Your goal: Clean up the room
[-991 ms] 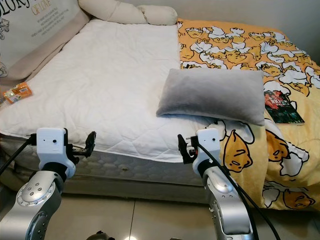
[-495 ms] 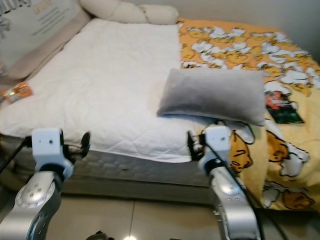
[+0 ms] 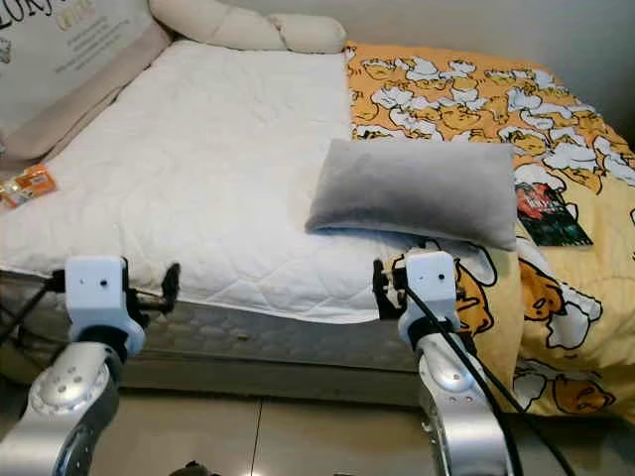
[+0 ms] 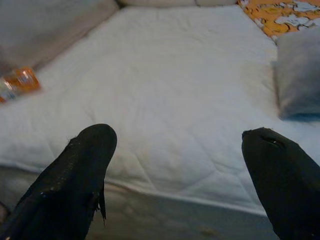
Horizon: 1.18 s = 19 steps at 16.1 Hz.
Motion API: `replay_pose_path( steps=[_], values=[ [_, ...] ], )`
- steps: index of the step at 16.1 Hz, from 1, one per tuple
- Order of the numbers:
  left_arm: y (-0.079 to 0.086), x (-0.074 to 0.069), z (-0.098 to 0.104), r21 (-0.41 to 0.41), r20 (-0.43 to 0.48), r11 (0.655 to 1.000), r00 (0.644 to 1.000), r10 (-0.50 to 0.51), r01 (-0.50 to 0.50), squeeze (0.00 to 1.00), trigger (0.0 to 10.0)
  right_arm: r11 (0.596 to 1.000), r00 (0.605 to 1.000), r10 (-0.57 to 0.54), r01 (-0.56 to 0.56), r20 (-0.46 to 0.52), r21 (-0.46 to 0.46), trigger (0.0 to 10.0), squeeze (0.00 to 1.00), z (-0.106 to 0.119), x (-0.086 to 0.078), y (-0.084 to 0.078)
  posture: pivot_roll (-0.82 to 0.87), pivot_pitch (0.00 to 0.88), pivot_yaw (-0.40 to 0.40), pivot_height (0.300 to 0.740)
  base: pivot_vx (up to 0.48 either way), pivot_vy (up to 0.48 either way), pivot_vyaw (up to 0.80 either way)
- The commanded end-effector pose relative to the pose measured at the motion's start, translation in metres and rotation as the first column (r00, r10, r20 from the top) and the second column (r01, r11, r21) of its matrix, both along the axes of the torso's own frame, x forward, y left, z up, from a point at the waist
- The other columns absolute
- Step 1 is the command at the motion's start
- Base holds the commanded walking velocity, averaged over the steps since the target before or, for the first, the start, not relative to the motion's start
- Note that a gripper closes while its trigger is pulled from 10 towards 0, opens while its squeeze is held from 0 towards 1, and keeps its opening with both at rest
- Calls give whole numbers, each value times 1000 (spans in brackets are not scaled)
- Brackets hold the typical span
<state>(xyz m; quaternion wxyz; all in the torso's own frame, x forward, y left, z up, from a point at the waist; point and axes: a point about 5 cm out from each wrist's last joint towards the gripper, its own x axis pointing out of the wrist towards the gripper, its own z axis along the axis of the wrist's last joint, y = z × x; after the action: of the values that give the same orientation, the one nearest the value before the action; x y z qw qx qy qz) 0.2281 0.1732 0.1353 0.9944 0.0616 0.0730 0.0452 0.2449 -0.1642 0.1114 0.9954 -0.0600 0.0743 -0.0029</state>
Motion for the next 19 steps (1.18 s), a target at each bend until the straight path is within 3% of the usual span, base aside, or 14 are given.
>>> replay_pose_path(
  steps=[1, 2, 4, 7, 8, 9, 10, 11, 12, 13, 15, 19],
  values=[
    [0, 3, 7, 38, 59, 999, 998, 13, -15, 1000, 10000, 1000, 1000, -23, 23, 16, 8, 10000, 1000, 2, 2, -5, 24, 0, -16, 740, 0, 0, 0],
    [2, 4, 11, 56, 109, 998, 994, 16, -23, 1000, 10000, 1000, 1000, -1, 1, -3, -6, 10000, 1000, 0, 1, -3, 20, 0, -5, 740, 0, 0, 0],
    [-2, 7, 8, 33, 56, 999, 998, -32, 30, 1000, 10000, 998, 998, 62, -62, 1, 1, 10000, 1000, 1, -3, 2, 21, 0, 9, 740, 0, 0, 0],
    [-5, 8, 10, 38, 72, 999, 997, -40, 37, 957, 10000, 993, 994, 110, -109, -2, 34, 10000, 1000, 0, -2, 10, 29, 0, 4, 740, 0, 297, 0],
    [-4, 9, 10, 40, 77, 999, 996, -34, 31, 522, 10000, 992, 993, 121, -121, 3, 42, 10000, 1000, 0, -1, 13, 32, 0, 2, 740, 0, 480, 0],
    [-4, 9, 10, 44, 80, 999, 996, -32, 29, 400, 10000, 991, 992, 124, -124, 3, 45, 10000, 1000, 1, 0, 14, 36, 0, -1, 740, 0, 480, 0],
    [-4, 9, 10, 47, 83, 998, 996, -32, 28, 122, 10000, 989, 990, 138, -138, 7, 49, 10000, 1000, 1, 2, 17, 39, 0, -3, 740, 0, 480, 0],
    [-3, 8, 11, 51, 82, 998, 996, -34, 30, 4, 10000, 987, 989, 148, -148, 9, 58, 10000, 1000, 2, 3, 20, 47, 0, -6, 740, 0, 480, 0],
    [-3, 8, 11, 58, 81, 998, 996, -33, 28, 0, 10000, 985, 988, 157, -157, 7, 73, 10000, 212, 1, 3, 21, 51, 0, -9, 740, 0, 480, 0],
    [-2, 8, 11, 61, 79, 998, 996, -32, 27, 0, 10000, 982, 986, 165, -165, -1, 89, 10000, 0, 0, 3, 22, 51, 0, -9, 740, 0, 480, 0],
    [-1, 6, 10, 70, 74, 997, 997, -34, 28, 0, 10000, 979, 988, 154, -151, -7, 135, 10000, 0, -2, 4, 23, 62, 0, -5, 740, 0, 480, 0],
    [1, 6, 11, 60, 64, 997, 997, -41, 37, 0, 10000, 988, 994, 96, -89, -45, 130, 10000, 0, -6, 6, 20, 66, 0, 11, 740, 0, 449, 0]
  ],
)
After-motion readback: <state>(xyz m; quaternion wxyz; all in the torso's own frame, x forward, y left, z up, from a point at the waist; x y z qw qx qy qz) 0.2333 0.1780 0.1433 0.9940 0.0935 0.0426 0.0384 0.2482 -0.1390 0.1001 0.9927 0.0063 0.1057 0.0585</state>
